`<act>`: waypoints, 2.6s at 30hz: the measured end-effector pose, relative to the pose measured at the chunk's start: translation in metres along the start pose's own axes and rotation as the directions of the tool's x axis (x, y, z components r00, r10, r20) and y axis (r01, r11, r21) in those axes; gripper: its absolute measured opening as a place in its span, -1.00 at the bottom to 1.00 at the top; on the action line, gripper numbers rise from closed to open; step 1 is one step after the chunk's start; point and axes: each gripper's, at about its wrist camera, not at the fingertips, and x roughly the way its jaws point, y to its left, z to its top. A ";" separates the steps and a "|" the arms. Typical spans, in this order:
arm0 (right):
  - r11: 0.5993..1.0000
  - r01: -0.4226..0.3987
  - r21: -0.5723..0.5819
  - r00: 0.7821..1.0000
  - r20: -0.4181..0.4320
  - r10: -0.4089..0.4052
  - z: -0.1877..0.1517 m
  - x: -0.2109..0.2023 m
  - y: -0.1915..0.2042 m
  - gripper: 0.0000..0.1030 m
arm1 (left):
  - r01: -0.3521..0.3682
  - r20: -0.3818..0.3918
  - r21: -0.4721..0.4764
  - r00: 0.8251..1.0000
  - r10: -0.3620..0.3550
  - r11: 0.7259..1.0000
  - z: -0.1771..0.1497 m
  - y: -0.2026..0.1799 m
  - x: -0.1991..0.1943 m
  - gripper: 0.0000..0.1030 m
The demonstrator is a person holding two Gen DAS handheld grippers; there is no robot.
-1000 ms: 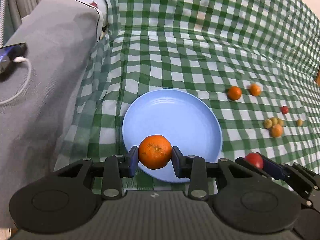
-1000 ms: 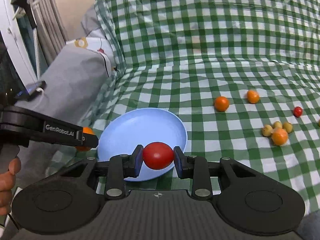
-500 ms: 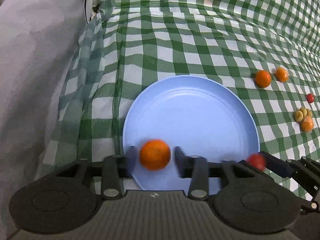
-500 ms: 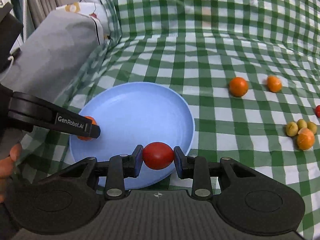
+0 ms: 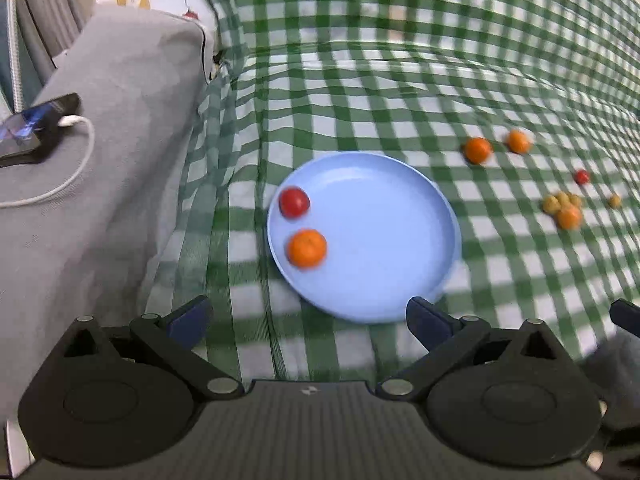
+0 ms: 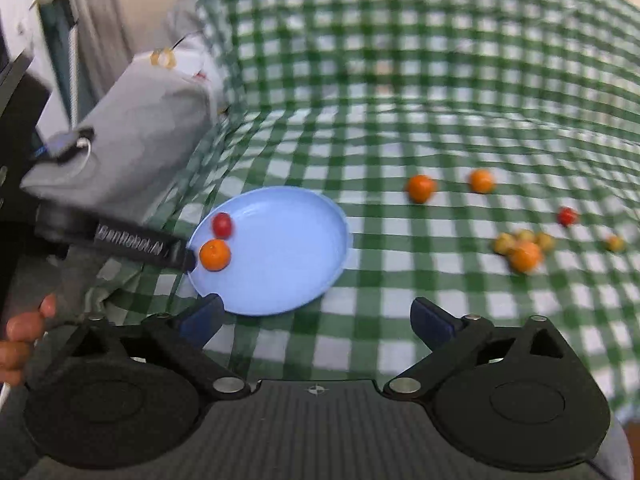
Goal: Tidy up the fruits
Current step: 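Release the orange and the tomato onto the blue plate with both grippers, then grasp the bagged orange with the right gripper while the left gripper grasps a yellow fruit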
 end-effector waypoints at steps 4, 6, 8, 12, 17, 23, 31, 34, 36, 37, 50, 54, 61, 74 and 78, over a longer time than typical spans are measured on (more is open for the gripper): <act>0.996 0.002 0.090 1.000 0.023 -0.004 -0.008 -0.049 -0.005 0.94 | 0.089 0.029 0.006 0.996 -0.089 0.996 -0.013 -0.015 -0.043 0.99; 0.996 0.013 0.091 0.996 0.083 -0.020 -0.015 -0.073 -0.006 0.99 | 0.084 0.075 0.015 0.994 -0.085 0.996 -0.023 -0.023 -0.061 0.99; 0.995 0.035 0.089 0.991 0.124 -0.045 -0.020 -0.092 -0.005 0.99 | 0.072 0.097 0.021 0.993 -0.074 0.997 -0.031 -0.027 -0.077 0.99; 0.995 0.046 0.086 0.985 0.165 -0.060 -0.027 -0.117 0.000 0.99 | 0.069 0.107 0.019 0.992 -0.071 0.997 -0.044 -0.029 -0.100 0.99; 0.996 0.045 0.082 0.971 0.233 -0.063 -0.036 -0.145 0.001 0.99 | 0.046 0.150 0.031 0.987 -0.050 0.998 -0.053 -0.035 -0.126 0.99; 0.994 0.058 0.097 0.954 0.288 -0.084 -0.044 -0.171 -0.009 0.99 | 0.044 0.180 0.065 0.982 -0.055 0.997 -0.046 -0.054 -0.145 0.99; 0.996 0.075 0.047 0.931 0.355 -0.087 -0.049 -0.190 -0.010 0.99 | 0.035 0.236 0.088 0.970 -0.054 0.996 -0.042 -0.071 -0.166 0.99; 0.996 0.064 0.056 0.930 0.358 -0.080 -0.049 -0.190 -0.014 0.99 | 0.034 0.241 0.074 0.969 -0.051 0.997 -0.047 -0.068 -0.169 0.99; 0.996 0.056 0.062 0.933 0.352 -0.075 -0.049 -0.189 -0.015 0.99 | 0.033 0.242 0.064 0.969 -0.048 0.997 -0.051 -0.065 -0.169 0.99; 0.997 0.053 0.062 0.933 0.352 -0.072 -0.049 -0.188 -0.015 0.99 | 0.031 0.238 0.059 0.970 -0.045 0.998 -0.051 -0.064 -0.168 0.99; 0.992 -0.011 0.124 0.952 0.306 -0.028 -0.047 -0.165 -0.025 0.99 | 0.042 0.235 0.016 0.971 -0.044 0.999 -0.051 -0.054 -0.156 0.99; 0.980 -0.047 0.194 0.968 0.249 -0.002 -0.049 -0.140 -0.039 0.99 | 0.020 0.183 0.014 0.983 -0.022 1.000 -0.049 -0.054 -0.138 0.99; 0.961 -0.047 0.273 0.984 0.180 -0.003 -0.046 -0.100 -0.061 0.99 | -0.023 0.120 0.010 0.993 0.022 1.000 -0.037 -0.058 -0.107 0.99; 0.926 0.132 0.354 0.975 0.121 -0.185 -0.039 -0.028 -0.149 0.99 | -0.004 0.052 0.057 0.999 0.002 0.998 0.024 -0.108 -0.039 0.99; 0.905 0.203 0.374 0.959 0.109 -0.260 -0.029 -0.003 -0.180 0.99 | -0.008 0.045 0.069 0.999 0.005 0.998 0.044 -0.125 -0.015 0.99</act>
